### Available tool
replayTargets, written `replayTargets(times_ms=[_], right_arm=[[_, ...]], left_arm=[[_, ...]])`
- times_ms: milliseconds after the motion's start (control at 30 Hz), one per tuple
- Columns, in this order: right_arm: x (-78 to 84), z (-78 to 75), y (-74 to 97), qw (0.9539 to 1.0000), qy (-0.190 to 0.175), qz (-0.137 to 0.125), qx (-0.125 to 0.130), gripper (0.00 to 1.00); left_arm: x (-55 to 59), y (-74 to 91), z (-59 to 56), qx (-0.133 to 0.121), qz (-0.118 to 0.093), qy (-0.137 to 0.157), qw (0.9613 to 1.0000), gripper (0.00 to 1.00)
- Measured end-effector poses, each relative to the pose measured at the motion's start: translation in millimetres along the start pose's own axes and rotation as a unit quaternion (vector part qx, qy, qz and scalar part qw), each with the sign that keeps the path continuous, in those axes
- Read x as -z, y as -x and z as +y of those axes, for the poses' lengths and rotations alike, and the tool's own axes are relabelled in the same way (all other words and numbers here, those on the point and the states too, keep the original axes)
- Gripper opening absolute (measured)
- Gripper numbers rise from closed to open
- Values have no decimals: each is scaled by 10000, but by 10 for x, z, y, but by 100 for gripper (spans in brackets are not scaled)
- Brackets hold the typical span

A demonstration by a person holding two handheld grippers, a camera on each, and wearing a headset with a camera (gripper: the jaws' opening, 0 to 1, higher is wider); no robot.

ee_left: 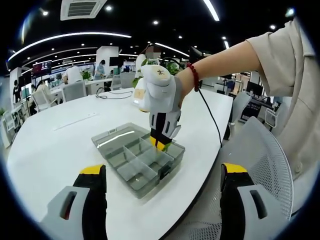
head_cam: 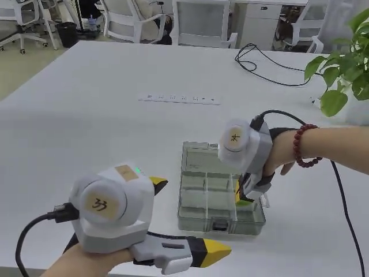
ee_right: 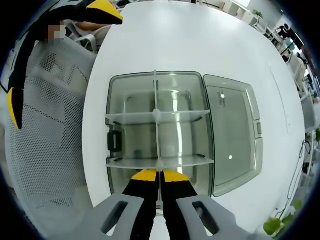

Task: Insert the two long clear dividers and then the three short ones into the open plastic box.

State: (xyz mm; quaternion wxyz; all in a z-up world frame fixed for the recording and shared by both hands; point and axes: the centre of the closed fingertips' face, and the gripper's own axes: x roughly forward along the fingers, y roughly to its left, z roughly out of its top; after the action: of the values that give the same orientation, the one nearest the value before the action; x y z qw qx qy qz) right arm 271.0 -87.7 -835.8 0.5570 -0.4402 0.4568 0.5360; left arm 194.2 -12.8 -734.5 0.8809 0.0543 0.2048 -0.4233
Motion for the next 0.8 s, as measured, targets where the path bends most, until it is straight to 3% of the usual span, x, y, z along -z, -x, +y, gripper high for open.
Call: replayTargets(times_ms=[167,233,533,600,667,733,800], right_arm=[[-19,64,-19,9999,82,-137,-48,13],[-24,24,-2,9998,66,-156,72,13],[-44,48,164,9960,-568,-673,146,22],[-84,50,235,9915,-793,-994,277,26],[-55,30,281,9895,-825,-1097,452,28],[-51,19,348,9845,-977,-1322,617,29],[-63,11,435,9759,-1283,-1611,724,31]], left_arm=[[-11,2,12,-22,6,-1,10000,97],[-10,2,24,-46,29,-13,10000,97],[-32,49,104,-159,13,28,9999,96],[-37,66,133,-197,25,23,9998,96],[-42,83,157,-217,23,42,9998,96],[-46,95,179,-236,31,42,9997,96],[-61,110,195,-223,12,74,9997,96]])
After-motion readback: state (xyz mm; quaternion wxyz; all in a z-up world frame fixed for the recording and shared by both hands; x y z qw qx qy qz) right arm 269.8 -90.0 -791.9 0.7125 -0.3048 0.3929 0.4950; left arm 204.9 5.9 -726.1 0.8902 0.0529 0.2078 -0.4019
